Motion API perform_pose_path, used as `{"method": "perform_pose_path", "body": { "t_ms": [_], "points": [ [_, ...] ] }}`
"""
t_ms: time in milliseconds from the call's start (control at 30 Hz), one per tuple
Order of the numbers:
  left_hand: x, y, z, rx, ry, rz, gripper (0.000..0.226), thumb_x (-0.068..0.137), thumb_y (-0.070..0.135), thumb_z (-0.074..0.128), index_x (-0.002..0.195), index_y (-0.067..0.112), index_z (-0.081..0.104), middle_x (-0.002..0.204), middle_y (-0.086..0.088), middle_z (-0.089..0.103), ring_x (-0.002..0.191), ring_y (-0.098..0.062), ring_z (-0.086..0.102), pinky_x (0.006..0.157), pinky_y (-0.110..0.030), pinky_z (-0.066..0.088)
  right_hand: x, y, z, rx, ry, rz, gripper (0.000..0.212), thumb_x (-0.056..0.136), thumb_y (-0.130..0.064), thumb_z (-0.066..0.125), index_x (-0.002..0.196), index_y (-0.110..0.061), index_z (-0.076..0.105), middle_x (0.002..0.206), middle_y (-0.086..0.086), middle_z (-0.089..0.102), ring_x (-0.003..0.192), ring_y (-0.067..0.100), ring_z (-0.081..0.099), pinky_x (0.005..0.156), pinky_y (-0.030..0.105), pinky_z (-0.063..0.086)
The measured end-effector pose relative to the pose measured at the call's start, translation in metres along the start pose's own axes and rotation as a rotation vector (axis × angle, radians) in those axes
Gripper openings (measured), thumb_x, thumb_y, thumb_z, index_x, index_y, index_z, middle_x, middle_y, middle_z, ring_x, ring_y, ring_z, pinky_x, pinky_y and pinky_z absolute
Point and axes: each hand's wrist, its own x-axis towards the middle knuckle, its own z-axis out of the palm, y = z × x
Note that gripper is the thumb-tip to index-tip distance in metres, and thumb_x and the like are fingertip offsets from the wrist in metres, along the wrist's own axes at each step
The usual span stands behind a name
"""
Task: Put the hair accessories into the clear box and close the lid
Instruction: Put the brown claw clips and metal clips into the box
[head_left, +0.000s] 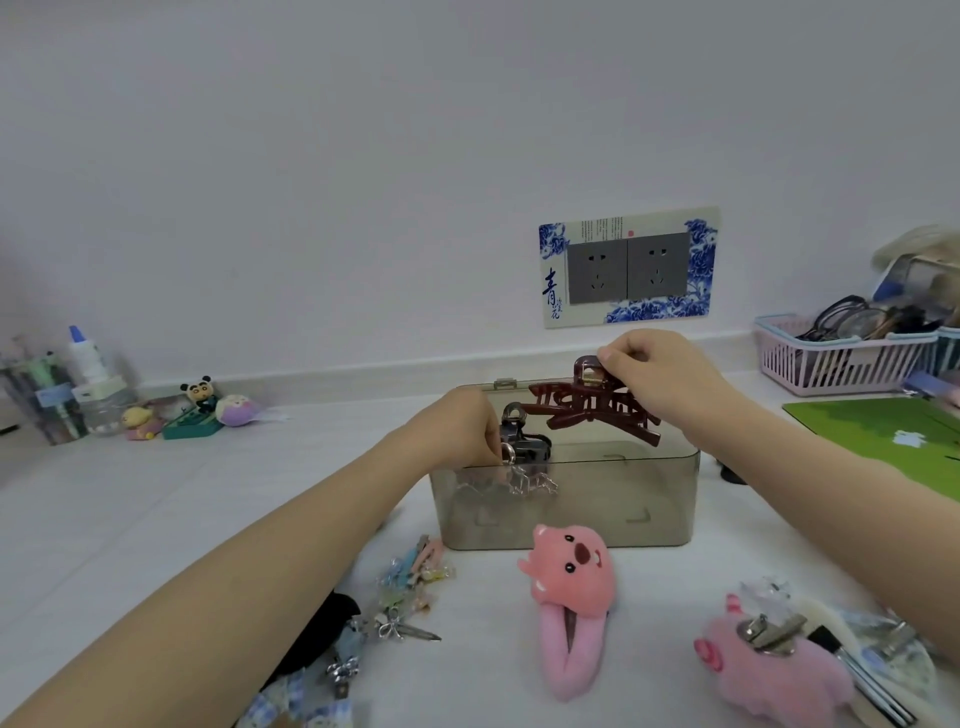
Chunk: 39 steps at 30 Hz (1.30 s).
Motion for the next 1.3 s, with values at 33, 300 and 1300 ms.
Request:
{"method": "perform_pose_path", "body": {
  "t_ms": [33,300,1300],
  "points": [
    [0.000,0.001,0.000,0.005,-0.011,0.004,0.010,0.076,0.012,0.069,0.083,0.010,0.077,0.060,0.011,0.058,0.061,-0.009,0.055,0.061,-0.022,0.049,0.000,0.000,0.000,-0.002,-0.004,0.000,0.022,0.094,-0.028,0.047,0.085,-0.014,0.060,0.071,-0.008,0.053,0.064,0.005,0.045,0.056,0.020,0.033],
    [-0.001,0.006,-0.006,0.093,-0.129,0.011,0.017,0.081,0.013,0.062,0.090,0.011,0.077,0.081,-0.010,0.069,0.051,-0.013,0.051,0.069,-0.027,0.051,-0.002,0.002,0.002,-0.013,-0.036,0.023,0.026,0.094,-0.027,0.048,0.092,-0.008,0.066,0.088,0.004,0.062,0.077,0.016,0.051,0.071,0.027,0.035],
    [-0.003,-0.023,-0.023,-0.238,-0.030,0.004,0.028,0.089,0.004,0.044,0.095,0.013,0.070,0.098,-0.010,0.074,0.090,-0.021,0.071,0.087,-0.034,0.056,0.015,-0.027,0.048,-0.111,-0.580,0.153,0.021,0.091,-0.024,0.055,0.072,-0.014,0.058,0.064,-0.002,0.052,0.059,0.011,0.047,0.054,0.022,0.039]
  ]
}}
